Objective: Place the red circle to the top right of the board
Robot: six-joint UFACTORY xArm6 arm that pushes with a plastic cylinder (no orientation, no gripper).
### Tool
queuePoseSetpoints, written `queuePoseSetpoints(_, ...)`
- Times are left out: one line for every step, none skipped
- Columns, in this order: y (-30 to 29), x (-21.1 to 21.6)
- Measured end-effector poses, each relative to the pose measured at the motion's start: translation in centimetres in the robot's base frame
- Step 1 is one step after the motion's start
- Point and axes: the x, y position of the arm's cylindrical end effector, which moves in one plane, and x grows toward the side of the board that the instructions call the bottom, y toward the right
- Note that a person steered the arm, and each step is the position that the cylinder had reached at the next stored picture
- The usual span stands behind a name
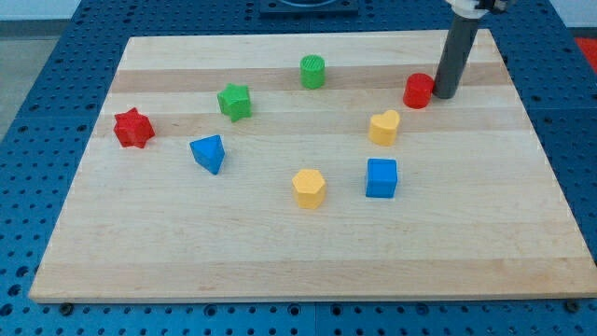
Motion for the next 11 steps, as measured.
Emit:
queuePoseSetpoints(-0.1, 2.1)
queuePoseSetpoints(-0.3, 4.9)
queuePoseSetpoints(-2.8, 3.9)
queuePoseSetpoints(-2.8, -0.5)
queuePoseSetpoints(-1.3, -2.4)
queuePoseSetpoints(-2.0, -0.7)
queuePoseSetpoints(-4.4, -0.6)
queuePoseSetpoints(-5.1, -3.4)
queuePoseSetpoints(-2.0, -6.2)
queuePoseSetpoints(-1.6, -6.4)
queuePoseSetpoints(-4.1, -6.4)
